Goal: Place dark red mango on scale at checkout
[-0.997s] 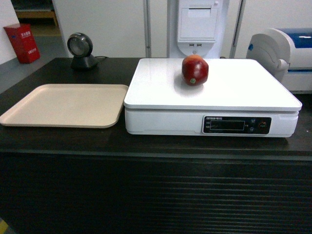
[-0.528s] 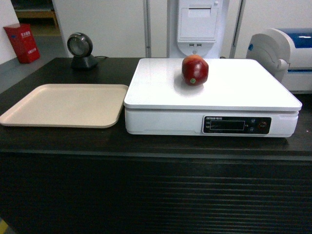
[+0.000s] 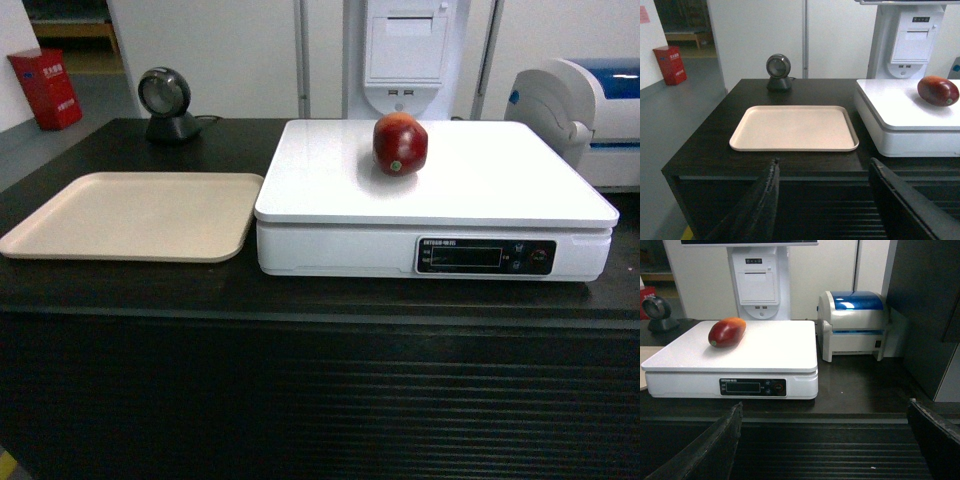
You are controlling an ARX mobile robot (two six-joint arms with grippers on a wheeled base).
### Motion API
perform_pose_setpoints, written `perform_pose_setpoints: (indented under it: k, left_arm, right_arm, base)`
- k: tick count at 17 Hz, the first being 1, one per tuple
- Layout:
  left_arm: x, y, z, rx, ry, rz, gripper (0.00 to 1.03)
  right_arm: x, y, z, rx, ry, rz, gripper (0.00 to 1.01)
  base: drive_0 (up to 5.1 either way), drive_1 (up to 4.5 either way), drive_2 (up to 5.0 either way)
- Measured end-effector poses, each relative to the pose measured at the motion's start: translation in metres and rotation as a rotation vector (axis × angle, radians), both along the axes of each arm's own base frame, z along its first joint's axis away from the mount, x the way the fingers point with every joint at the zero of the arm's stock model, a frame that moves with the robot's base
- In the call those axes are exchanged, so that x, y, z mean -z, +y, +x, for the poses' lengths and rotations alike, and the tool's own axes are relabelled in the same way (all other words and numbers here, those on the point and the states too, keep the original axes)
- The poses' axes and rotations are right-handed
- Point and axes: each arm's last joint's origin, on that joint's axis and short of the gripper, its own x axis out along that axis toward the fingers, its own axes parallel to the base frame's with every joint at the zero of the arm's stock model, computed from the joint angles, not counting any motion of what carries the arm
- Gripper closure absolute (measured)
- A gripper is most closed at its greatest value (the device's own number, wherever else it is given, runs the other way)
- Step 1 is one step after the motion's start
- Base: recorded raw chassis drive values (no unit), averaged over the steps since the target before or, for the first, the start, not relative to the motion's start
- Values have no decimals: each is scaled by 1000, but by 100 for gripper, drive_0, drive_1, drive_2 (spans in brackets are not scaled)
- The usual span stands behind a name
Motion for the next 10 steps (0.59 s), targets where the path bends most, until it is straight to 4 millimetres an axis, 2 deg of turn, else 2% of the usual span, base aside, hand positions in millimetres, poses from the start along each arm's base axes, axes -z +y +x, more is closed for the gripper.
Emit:
perform_pose_setpoints:
  k: [4, 10]
  left_arm:
    - [0, 0, 0, 0, 0, 0, 4]
    - [0, 0, 0, 0, 0, 1, 5]
  right_arm:
    - [0, 0, 0, 0, 0, 0, 3]
    - [0, 0, 0, 0, 0, 0, 3]
  base:
    - [0, 0, 0]
    - [0, 0, 0]
